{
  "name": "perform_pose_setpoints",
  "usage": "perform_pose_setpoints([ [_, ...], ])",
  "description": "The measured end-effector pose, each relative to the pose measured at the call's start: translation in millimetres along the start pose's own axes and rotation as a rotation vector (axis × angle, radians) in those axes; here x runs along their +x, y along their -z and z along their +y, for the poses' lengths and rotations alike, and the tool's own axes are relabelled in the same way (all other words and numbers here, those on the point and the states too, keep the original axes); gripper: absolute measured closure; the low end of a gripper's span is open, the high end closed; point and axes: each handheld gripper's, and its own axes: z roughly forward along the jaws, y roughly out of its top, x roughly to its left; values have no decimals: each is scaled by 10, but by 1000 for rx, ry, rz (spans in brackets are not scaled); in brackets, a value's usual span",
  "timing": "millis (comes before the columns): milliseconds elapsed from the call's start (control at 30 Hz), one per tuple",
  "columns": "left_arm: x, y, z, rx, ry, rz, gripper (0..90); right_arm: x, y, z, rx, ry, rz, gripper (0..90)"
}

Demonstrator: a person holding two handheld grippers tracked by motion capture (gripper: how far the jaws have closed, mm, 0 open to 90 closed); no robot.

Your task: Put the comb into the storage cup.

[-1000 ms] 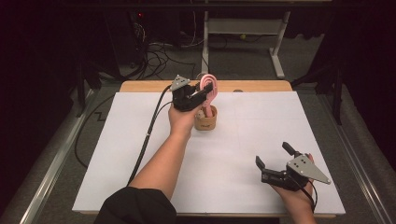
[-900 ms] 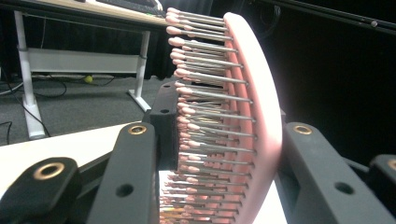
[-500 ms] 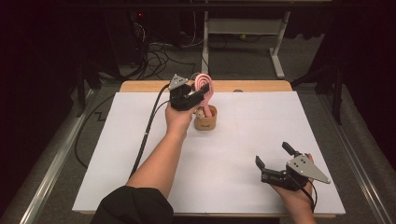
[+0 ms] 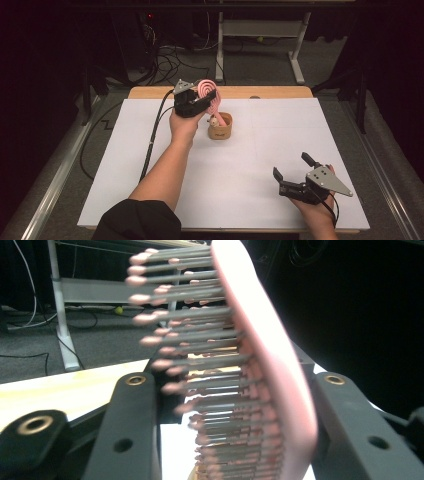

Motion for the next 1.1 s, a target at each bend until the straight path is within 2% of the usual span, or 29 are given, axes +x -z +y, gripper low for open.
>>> perform_pose_setpoints([
  [133, 21, 15, -1, 10, -8, 0, 552, 1, -1, 0, 1, -1, 0, 4],
  [300, 53, 23, -21, 24, 1, 3, 474, 2, 2, 2, 1, 1, -2, 4],
  [733, 163, 78, -98, 38, -13, 16, 352, 8, -4, 0, 3, 5, -2, 4],
  [1100, 218, 106, -132, 50, -11, 28, 287, 17, -2, 1, 5, 10, -5, 4],
])
